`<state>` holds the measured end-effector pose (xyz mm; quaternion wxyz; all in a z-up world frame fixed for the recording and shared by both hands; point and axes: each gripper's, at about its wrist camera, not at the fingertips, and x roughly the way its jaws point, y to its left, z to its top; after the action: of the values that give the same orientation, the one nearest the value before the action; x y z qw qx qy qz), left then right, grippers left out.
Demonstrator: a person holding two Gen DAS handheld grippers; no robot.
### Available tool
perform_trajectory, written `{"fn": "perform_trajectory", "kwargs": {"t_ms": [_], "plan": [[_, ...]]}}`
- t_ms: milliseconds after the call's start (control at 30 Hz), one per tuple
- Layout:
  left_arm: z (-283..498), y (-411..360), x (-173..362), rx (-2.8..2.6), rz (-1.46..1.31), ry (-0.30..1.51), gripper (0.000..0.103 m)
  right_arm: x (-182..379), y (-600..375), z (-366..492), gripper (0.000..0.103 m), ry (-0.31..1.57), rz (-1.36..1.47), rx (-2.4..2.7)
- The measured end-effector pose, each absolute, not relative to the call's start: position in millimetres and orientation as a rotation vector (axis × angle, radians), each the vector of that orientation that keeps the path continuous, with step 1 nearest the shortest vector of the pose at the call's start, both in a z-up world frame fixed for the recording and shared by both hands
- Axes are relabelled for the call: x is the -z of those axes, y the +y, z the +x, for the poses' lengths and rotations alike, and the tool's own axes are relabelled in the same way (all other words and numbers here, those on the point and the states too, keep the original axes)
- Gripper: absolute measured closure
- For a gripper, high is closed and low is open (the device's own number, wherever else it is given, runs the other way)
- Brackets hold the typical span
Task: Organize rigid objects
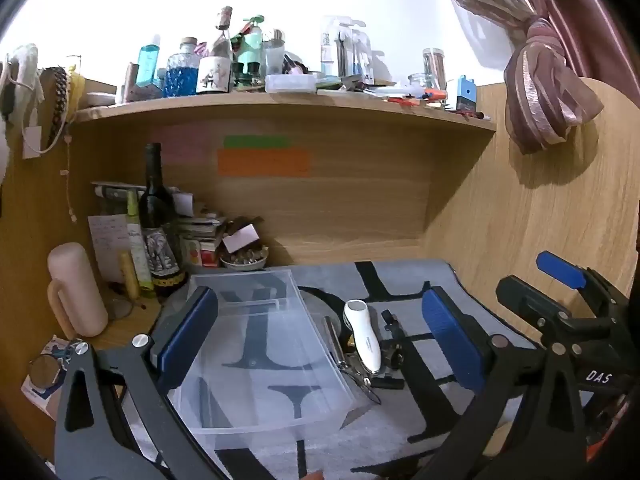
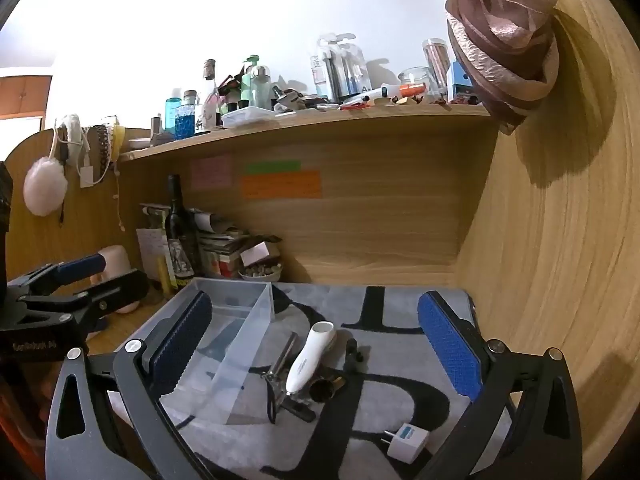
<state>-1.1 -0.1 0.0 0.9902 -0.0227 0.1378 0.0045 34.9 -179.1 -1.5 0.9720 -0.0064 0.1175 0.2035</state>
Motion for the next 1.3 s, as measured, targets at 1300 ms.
{"fn": "perform_trajectory", "kwargs": {"t_ms": [1300], "plan": [[12,-7,2,0.01,-0.032,0.291,0.0,1,-176,39,0.0,0.239,-0.017,-0.409]]}}
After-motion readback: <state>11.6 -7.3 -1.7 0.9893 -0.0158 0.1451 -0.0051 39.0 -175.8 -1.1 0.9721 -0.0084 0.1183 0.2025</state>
